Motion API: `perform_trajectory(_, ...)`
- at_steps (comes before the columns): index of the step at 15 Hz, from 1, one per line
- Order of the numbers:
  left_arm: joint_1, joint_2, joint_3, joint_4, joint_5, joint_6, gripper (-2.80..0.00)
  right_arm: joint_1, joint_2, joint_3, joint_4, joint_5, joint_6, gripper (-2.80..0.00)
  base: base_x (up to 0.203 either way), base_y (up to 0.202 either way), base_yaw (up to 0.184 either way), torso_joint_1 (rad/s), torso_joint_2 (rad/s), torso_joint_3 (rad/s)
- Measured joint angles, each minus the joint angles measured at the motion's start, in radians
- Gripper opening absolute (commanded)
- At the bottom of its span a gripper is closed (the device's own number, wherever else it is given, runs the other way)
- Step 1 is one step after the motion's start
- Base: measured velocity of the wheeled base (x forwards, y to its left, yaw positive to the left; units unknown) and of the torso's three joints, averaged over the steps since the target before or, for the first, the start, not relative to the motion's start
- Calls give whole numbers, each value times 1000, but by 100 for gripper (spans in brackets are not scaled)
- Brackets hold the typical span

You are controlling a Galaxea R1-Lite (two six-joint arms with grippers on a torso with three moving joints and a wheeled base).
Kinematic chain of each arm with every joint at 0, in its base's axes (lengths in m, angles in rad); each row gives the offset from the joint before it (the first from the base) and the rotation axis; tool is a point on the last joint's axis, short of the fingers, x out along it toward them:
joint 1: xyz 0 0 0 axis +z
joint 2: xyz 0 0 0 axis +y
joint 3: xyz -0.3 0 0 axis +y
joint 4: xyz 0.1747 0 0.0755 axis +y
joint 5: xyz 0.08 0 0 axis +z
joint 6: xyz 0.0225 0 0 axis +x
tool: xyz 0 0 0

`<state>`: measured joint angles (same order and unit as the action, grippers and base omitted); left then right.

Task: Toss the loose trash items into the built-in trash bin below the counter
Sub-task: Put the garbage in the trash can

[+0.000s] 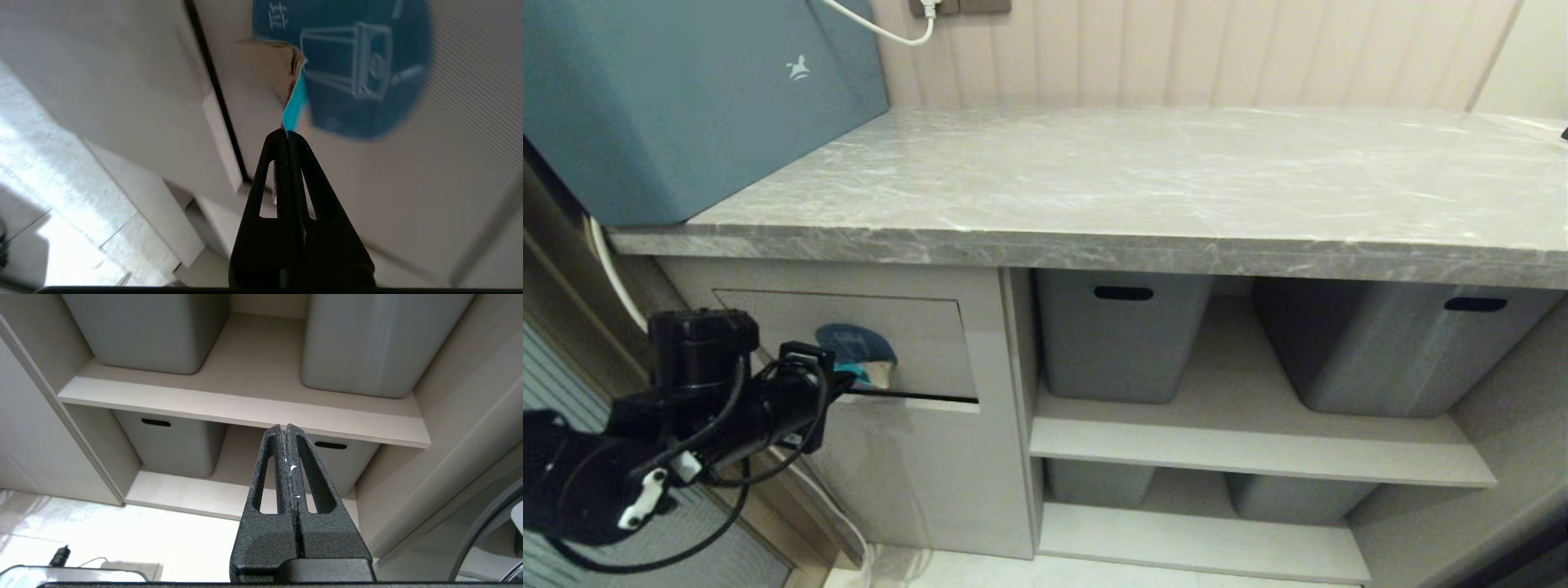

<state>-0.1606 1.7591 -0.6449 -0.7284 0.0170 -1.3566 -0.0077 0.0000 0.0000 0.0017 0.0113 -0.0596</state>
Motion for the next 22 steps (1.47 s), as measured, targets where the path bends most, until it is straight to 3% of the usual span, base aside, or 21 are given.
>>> perform_trajectory(9,-7,261,-80,-323,21,-15,-280,0,0,0,1,-1,-1,-280,0,0,0,0,0,0)
perform_trajectory(18,-10,349,-145,-461,33,-32,-280,0,0,0,1,-1,-1,-280,0,0,0,0,0,0)
perform_trajectory(19,-13,356,-165,-462,35,-33,-169,0,0,0,1,-1,-1,-280,0,0,0,0,0,0)
perform_trajectory(20,-17,362,-180,-462,36,-33,0,0,0,0,1,-1,-1,-280,0,0,0,0,0,0)
perform_trajectory(22,-21,371,-198,-462,36,-33,0,0,0,0,1,-1,-1,-280,0,0,0,0,0,0)
